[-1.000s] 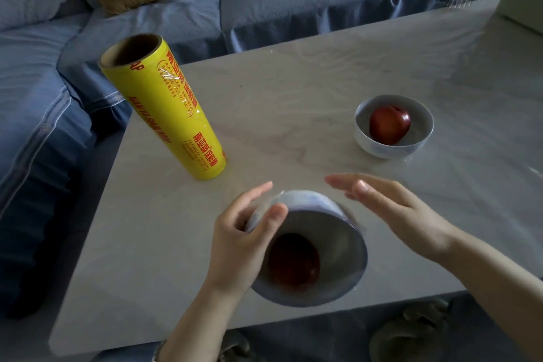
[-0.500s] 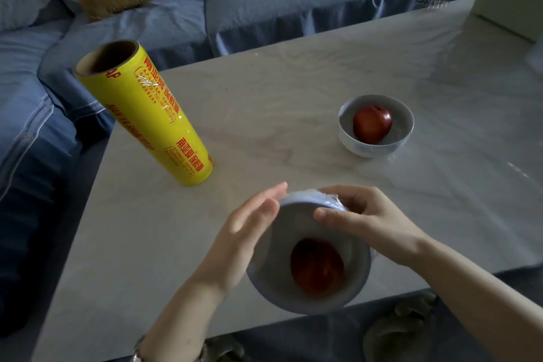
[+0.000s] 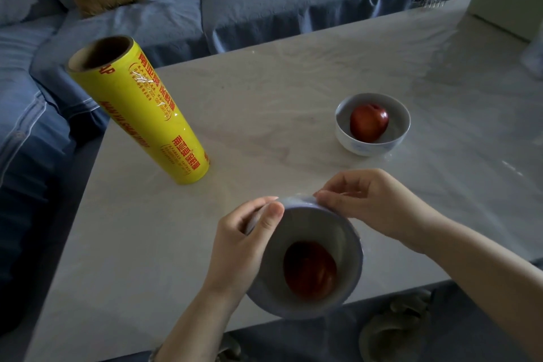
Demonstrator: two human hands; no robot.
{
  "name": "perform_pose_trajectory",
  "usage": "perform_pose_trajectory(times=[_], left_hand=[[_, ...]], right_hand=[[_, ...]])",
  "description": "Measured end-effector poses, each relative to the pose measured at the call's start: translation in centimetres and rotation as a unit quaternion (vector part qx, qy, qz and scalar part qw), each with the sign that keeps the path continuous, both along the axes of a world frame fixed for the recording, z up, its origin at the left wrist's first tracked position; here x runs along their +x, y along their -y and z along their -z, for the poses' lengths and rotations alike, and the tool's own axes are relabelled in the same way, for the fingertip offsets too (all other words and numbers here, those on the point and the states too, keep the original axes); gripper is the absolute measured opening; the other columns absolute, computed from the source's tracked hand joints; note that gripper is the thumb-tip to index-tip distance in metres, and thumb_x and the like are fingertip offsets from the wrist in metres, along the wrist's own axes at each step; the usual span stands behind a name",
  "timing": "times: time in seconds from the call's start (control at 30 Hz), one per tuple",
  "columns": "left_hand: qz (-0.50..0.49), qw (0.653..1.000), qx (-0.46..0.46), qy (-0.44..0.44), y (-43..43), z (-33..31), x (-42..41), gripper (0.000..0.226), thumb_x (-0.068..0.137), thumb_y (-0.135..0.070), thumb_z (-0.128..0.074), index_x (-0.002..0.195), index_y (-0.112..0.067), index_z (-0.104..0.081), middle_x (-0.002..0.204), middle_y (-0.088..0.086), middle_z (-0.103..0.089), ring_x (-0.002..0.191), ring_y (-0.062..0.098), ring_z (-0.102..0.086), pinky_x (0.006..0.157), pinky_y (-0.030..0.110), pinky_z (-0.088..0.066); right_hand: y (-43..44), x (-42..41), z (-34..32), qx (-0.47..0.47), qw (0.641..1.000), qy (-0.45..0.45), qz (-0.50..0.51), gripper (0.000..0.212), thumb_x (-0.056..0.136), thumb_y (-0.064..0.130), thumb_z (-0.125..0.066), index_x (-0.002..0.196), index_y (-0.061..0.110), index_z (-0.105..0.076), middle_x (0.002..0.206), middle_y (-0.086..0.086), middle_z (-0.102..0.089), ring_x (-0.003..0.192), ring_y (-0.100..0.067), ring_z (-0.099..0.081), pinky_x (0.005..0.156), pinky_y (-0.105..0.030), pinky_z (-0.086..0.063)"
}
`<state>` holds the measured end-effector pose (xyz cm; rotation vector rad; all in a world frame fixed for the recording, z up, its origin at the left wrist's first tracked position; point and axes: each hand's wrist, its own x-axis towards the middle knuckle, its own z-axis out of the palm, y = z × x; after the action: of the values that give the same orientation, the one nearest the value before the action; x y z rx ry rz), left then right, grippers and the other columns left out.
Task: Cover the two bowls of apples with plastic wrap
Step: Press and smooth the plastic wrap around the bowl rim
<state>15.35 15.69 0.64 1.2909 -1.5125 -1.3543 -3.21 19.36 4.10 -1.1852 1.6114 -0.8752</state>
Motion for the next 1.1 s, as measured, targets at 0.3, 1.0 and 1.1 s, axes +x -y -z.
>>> perform_pose_trajectory(times=[0.3, 1.0, 1.1], left_hand=[[0.014, 0.999, -0.047, 0.014, 0.3, -0.7, 0.6, 0.037, 0.056, -0.06, -0.058, 0.081, -0.034, -0.067, 0.084, -0.031, -0.069, 0.085, -0.009, -0.063, 0.069, 0.003, -0.044], [0.047, 0.997, -0.064, -0.018, 0.3, -0.3, 1.9, 0.034, 0.062, -0.052, -0.058, 0.086, -0.03, -0.069, 0.089, -0.025, -0.072, 0.089, -0.006, -0.065, 0.075, 0.006, -0.046], [0.066, 0.997, -0.05, -0.002, 0.1, -0.3, 1.8, 0.035, 0.061, -0.054, -0.058, 0.085, -0.032, -0.069, 0.09, -0.025, -0.071, 0.092, -0.004, -0.065, 0.074, 0.006, -0.045]], right_hand=[[1.7, -0.3, -1.0, 0.067, 0.989, 0.125, 0.031, 0.028, 0.092, 0.022, -0.05, 0.069, 0.009, -0.059, 0.065, -0.003, -0.058, 0.053, -0.004, -0.053, 0.061, -0.021, -0.046], [2.6, -2.3, -1.6, 0.204, 0.956, 0.107, -0.181, 0.028, 0.055, 0.034, -0.066, 0.076, 0.016, -0.072, 0.049, 0.007, -0.054, 0.042, -0.003, -0.044, 0.046, -0.012, -0.042], [2.4, -2.6, -1.9, 0.225, 0.943, 0.092, -0.227, 0.012, 0.058, 0.029, -0.067, 0.063, 0.019, -0.073, 0.051, 0.006, -0.056, 0.045, -0.003, -0.046, 0.048, -0.012, -0.044]])
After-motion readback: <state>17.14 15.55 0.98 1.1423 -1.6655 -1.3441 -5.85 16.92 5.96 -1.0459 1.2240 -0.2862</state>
